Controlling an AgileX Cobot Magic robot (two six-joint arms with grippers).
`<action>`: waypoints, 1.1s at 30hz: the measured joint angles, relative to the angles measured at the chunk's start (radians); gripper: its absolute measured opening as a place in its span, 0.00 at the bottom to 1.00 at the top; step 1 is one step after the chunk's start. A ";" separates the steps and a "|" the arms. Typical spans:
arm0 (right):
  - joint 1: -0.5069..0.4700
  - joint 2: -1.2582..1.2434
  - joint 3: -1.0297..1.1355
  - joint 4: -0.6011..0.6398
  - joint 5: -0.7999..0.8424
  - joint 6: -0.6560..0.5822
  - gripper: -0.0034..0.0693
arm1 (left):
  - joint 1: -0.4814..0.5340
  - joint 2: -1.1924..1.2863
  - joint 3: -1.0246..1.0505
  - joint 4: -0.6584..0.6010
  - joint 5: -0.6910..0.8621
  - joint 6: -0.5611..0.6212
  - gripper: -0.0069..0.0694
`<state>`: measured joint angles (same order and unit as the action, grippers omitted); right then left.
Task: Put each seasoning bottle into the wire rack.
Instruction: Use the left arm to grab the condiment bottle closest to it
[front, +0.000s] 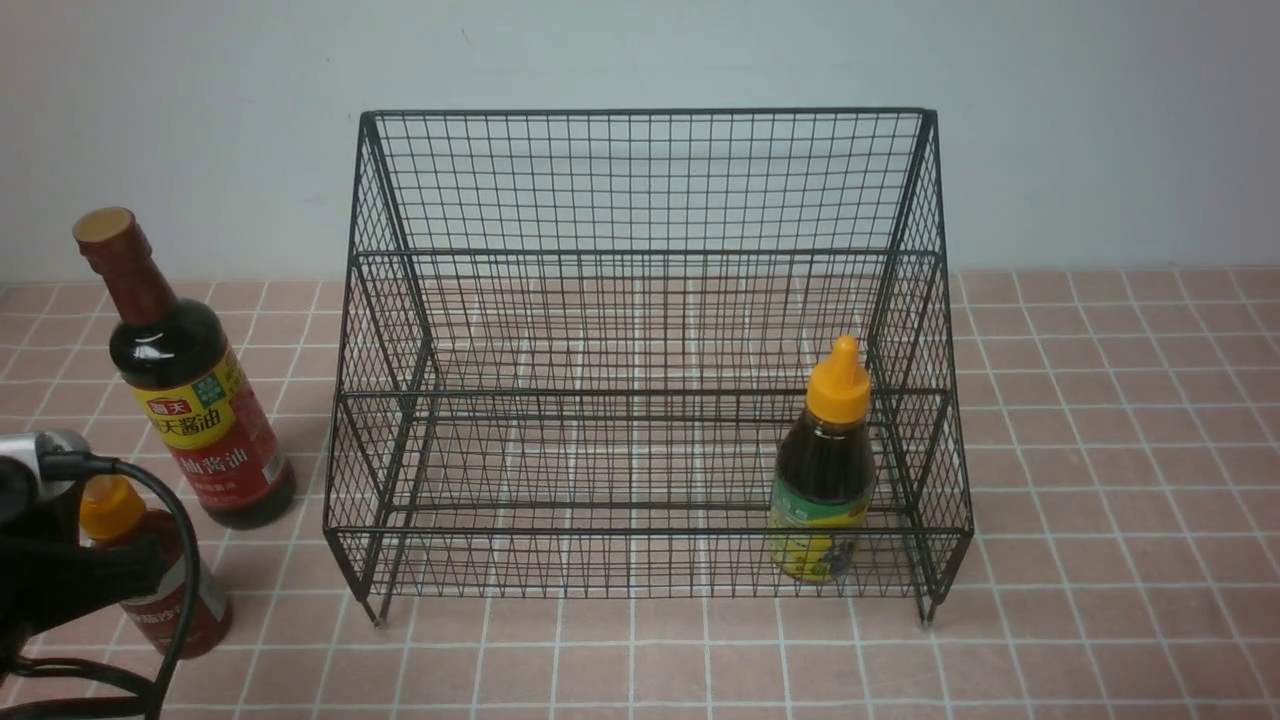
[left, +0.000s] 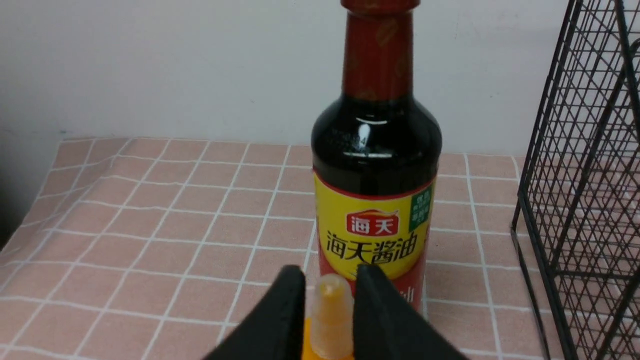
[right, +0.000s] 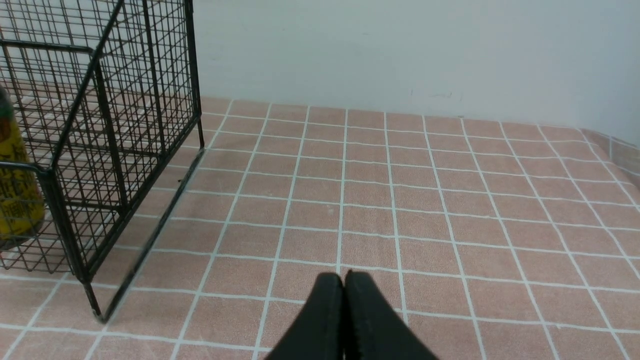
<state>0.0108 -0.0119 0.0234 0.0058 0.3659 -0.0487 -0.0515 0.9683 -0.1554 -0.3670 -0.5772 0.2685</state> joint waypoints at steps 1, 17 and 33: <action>0.000 0.000 0.000 0.000 0.000 0.000 0.03 | 0.000 0.004 0.000 -0.001 -0.018 -0.004 0.35; 0.000 0.000 0.000 0.000 0.000 0.000 0.03 | 0.000 0.323 -0.008 0.011 -0.273 -0.121 0.68; 0.000 0.000 0.000 0.000 0.000 0.000 0.03 | 0.000 0.415 -0.023 0.105 -0.385 -0.204 0.24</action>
<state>0.0108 -0.0119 0.0234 0.0058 0.3659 -0.0489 -0.0515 1.3835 -0.1784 -0.2623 -0.9617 0.0646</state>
